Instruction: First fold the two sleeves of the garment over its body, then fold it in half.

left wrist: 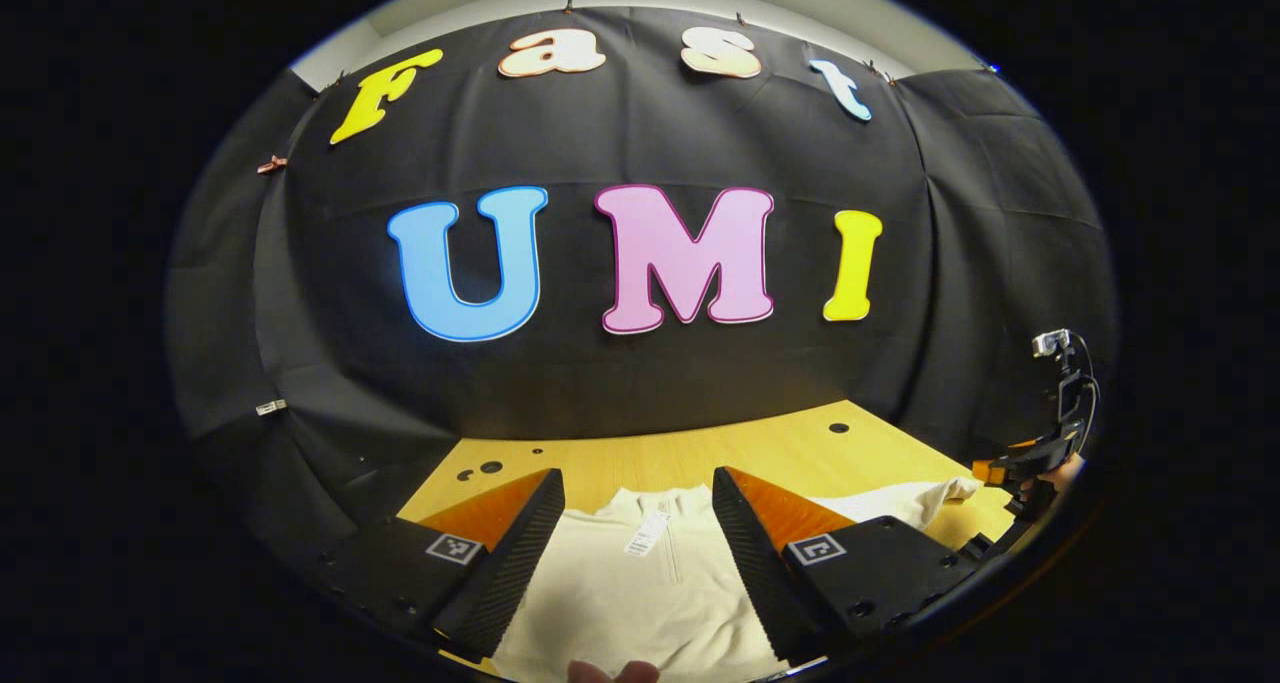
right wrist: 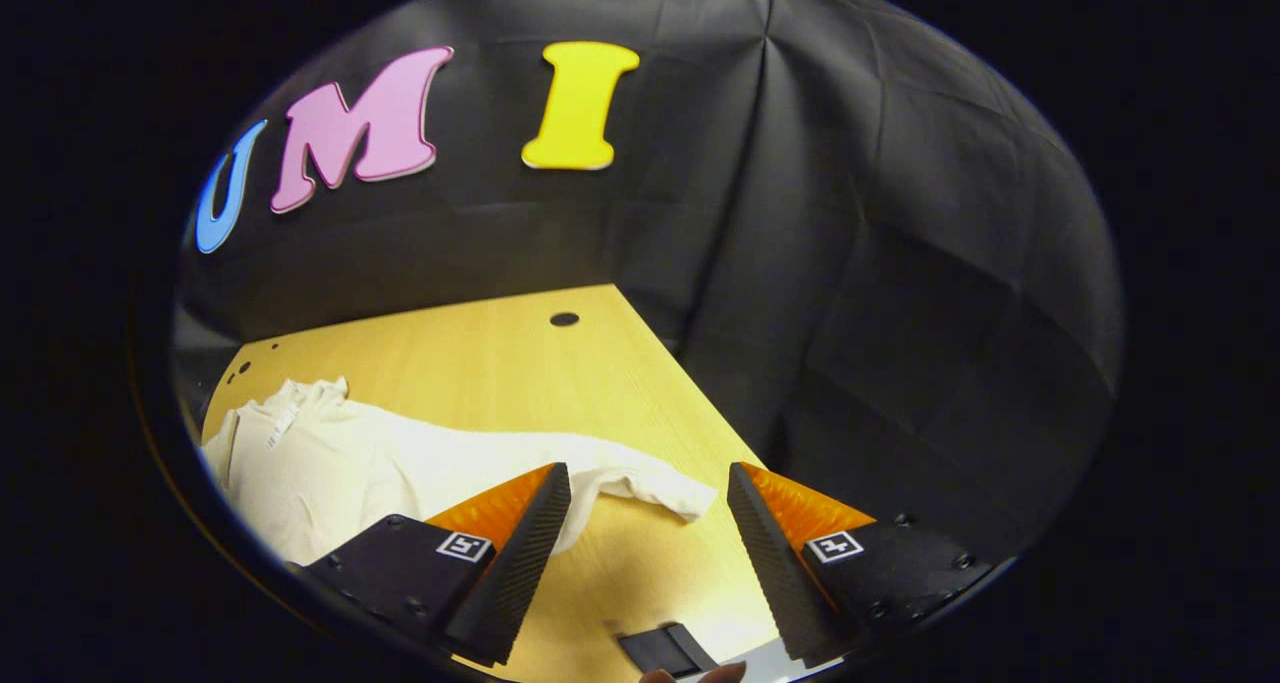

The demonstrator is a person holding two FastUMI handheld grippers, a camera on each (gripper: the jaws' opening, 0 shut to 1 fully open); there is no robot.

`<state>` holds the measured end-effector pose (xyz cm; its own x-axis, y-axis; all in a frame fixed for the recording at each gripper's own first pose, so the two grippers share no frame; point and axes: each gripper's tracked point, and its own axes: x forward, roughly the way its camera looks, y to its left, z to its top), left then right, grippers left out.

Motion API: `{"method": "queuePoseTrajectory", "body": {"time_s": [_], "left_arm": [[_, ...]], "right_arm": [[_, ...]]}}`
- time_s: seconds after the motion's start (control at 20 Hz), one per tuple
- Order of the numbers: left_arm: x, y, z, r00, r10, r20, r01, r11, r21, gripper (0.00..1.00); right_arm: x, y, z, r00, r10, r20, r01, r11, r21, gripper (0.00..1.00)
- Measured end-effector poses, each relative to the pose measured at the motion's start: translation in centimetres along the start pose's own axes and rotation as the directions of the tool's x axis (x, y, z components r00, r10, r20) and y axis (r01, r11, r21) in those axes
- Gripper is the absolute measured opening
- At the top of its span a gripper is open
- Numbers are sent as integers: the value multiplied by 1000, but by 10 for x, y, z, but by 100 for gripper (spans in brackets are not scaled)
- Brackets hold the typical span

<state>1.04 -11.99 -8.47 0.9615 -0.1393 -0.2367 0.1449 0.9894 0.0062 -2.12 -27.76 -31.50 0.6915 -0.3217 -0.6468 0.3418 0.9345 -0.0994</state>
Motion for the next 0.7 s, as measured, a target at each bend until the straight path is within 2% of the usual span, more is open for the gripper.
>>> {"method": "queuePoseTrajectory", "body": {"time_s": [0.25,0.5,0.7], "left_arm": [[10,-17,-13,999,36,-40,-35,999,13,95],[21,-32,-19,995,64,-74,-65,998,-3,93],[23,-37,-20,992,94,-79,-94,996,7,96]], "right_arm": [[54,-12,-29,988,26,-155,-11,995,95,98],[101,-12,-41,974,39,-222,-28,998,54,99],[120,0,-60,949,117,-293,-108,993,47,99]]}}
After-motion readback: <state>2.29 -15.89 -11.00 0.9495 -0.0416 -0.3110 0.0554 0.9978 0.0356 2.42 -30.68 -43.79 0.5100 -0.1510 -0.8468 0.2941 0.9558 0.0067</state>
